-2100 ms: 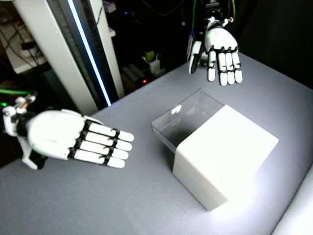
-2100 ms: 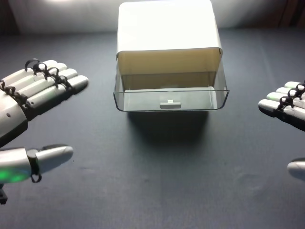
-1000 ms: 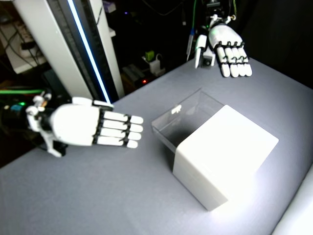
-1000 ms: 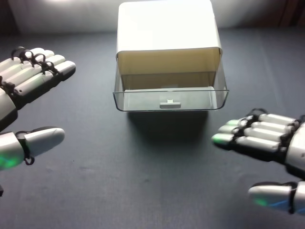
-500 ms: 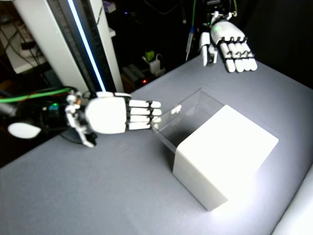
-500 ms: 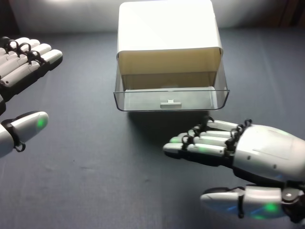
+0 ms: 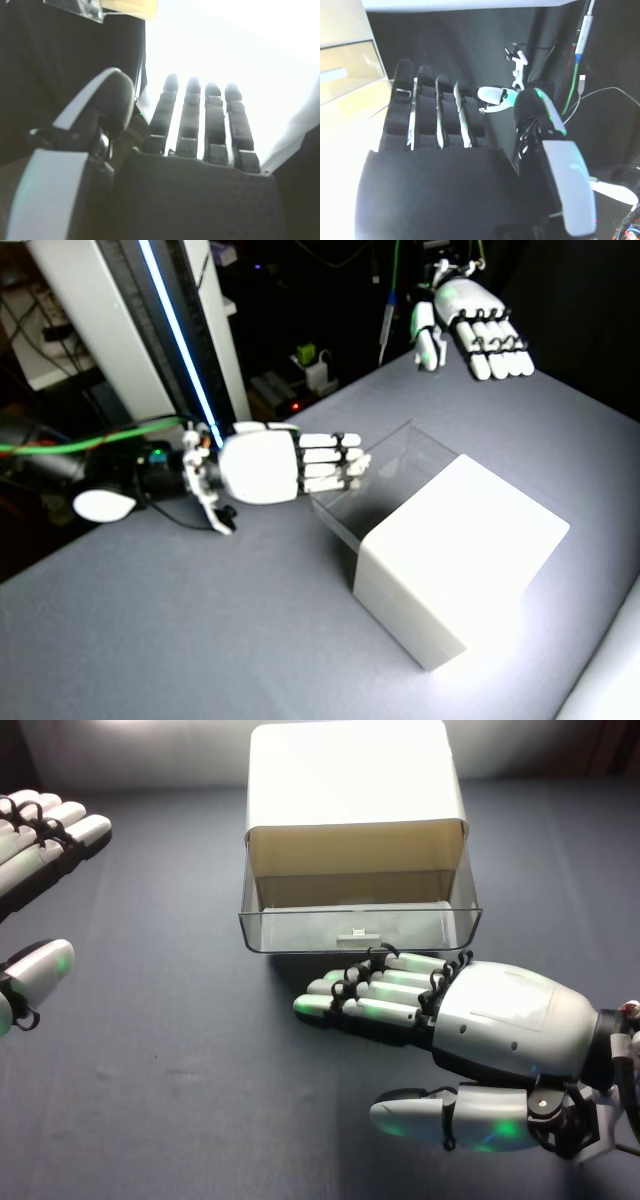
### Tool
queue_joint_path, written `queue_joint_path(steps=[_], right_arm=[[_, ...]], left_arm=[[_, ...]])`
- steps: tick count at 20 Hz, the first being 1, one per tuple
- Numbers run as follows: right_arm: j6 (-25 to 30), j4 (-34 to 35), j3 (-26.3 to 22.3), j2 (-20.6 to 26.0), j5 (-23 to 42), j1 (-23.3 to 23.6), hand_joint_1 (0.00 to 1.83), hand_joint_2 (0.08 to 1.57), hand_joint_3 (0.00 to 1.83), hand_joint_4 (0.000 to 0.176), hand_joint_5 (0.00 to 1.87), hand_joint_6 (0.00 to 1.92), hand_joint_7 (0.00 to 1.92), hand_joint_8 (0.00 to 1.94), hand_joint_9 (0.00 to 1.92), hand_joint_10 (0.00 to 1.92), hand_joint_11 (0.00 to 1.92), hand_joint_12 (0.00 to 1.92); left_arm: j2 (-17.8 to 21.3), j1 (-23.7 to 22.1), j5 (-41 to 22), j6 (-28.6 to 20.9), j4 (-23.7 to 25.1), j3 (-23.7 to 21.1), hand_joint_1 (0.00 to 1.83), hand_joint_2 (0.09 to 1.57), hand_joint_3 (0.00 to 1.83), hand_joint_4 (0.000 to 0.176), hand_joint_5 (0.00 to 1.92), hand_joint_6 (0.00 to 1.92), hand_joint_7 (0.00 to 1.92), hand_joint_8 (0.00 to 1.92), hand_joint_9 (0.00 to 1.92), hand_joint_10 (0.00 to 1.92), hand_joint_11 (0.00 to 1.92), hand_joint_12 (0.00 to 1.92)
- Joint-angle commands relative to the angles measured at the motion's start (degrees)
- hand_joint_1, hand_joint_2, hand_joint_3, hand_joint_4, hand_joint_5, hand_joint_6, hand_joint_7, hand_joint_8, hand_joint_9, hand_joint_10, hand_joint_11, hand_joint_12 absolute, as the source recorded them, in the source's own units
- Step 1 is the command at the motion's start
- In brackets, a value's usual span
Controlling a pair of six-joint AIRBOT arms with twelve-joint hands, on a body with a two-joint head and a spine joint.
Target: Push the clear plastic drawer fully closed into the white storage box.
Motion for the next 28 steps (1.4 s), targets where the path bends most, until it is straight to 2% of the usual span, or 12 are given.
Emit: queue_joint_path(steps=[1,2,4,6,8,10,15,16,18,21,24,28], right_arm=[[0.57,0.41,-0.08,0.00,6.70,0.67,0.25,1.40,0.00,0.000,0.09,0.00,0.06,0.00,0.04,0.00,0.00,0.30],[0.57,0.40,-0.05,0.08,6.71,0.71,0.19,1.42,0.00,0.000,0.08,0.00,0.02,0.00,0.01,0.00,0.00,0.12],[0.57,0.22,-0.17,0.39,6.82,0.77,0.12,1.43,0.01,0.000,0.05,0.01,0.00,0.00,0.00,0.00,0.00,0.00],[0.40,0.11,-0.12,0.58,6.82,1.13,0.11,1.43,0.00,0.000,0.04,0.00,0.00,0.00,0.00,0.00,0.00,0.00],[0.24,0.11,0.09,0.59,6.79,1.38,0.19,1.42,0.00,0.000,0.07,0.01,0.00,0.00,0.00,0.00,0.00,0.00],[-0.13,0.14,0.32,0.59,6.67,1.91,0.23,1.42,0.00,0.000,0.07,0.01,0.00,0.00,0.00,0.00,0.00,0.00],[-2.30,0.83,0.90,0.55,4.74,3.47,0.29,1.41,0.00,0.000,0.10,0.01,0.00,0.00,0.00,0.00,0.00,0.00],[-2.74,1.22,1.05,0.49,4.42,3.62,0.33,1.40,0.00,0.000,0.12,0.02,0.00,0.00,0.00,0.00,0.00,0.00],[-3.83,2.44,1.56,0.25,3.62,3.93,0.32,1.40,0.00,0.000,0.10,0.01,0.00,0.00,0.00,0.00,0.00,0.00],[-6.01,4.37,2.25,-0.15,2.35,4.60,0.40,1.40,0.00,0.000,0.11,0.01,0.00,0.00,0.00,0.00,0.00,0.00],[-7.75,5.87,2.91,-0.65,1.40,5.39,0.37,1.41,0.00,0.000,0.09,0.00,0.00,0.00,0.00,0.00,0.00,0.00],[-9.82,7.94,3.65,-0.93,0.52,6.21,0.33,1.42,0.00,0.000,0.06,0.00,0.00,0.00,0.00,0.00,0.00,0.00]], left_arm=[[0.36,-0.12,-7.35,-0.04,-1.19,-0.18,0.01,1.57,0.33,0.000,0.01,0.00,0.00,0.00,0.00,0.00,0.00,0.00],[0.36,0.10,-7.68,0.00,-1.38,-0.21,0.05,1.57,0.33,0.000,0.01,0.00,0.00,0.00,0.00,0.00,0.00,0.00],[0.36,0.49,-8.06,0.00,-1.74,-0.25,0.14,1.57,0.32,0.000,0.02,0.00,0.00,0.00,0.00,0.00,0.00,0.00],[0.36,0.57,-8.18,0.04,-1.99,-0.27,0.15,1.57,0.32,0.000,0.02,0.00,0.00,0.00,0.00,0.00,0.00,0.00],[0.36,0.57,-8.29,0.08,-2.03,-0.27,0.12,1.57,0.31,0.000,0.02,0.00,0.00,0.00,0.00,0.00,0.00,0.00],[0.35,0.57,-8.38,0.12,-2.07,-0.28,0.16,1.57,0.32,0.000,0.03,0.00,0.00,0.00,0.00,0.00,0.00,0.00],[0.32,0.58,-8.46,0.20,-2.10,-0.28,0.15,1.57,0.33,0.000,0.03,0.00,0.00,0.00,0.00,0.00,0.00,0.00],[0.32,0.58,-8.51,0.20,-2.11,-0.28,0.27,1.57,0.32,0.000,0.04,0.00,0.00,0.00,0.00,0.00,0.00,0.00],[0.29,0.58,-8.62,0.20,-2.13,-0.28,0.26,1.57,0.32,0.000,0.03,0.00,0.00,0.00,0.00,0.00,0.00,0.00],[0.27,0.58,-8.70,0.21,-2.15,-0.25,0.26,1.57,0.32,0.000,0.06,0.01,0.01,0.00,0.00,0.00,0.00,0.00],[0.25,0.57,-8.70,0.22,-2.15,-0.22,0.34,1.57,0.30,0.000,0.06,0.00,0.01,0.00,0.00,0.00,0.00,0.00],[0.17,0.57,-8.74,0.22,-2.15,-0.16,0.27,1.57,0.31,0.000,0.05,0.00,0.00,0.00,0.00,0.00,0.00,0.00]])
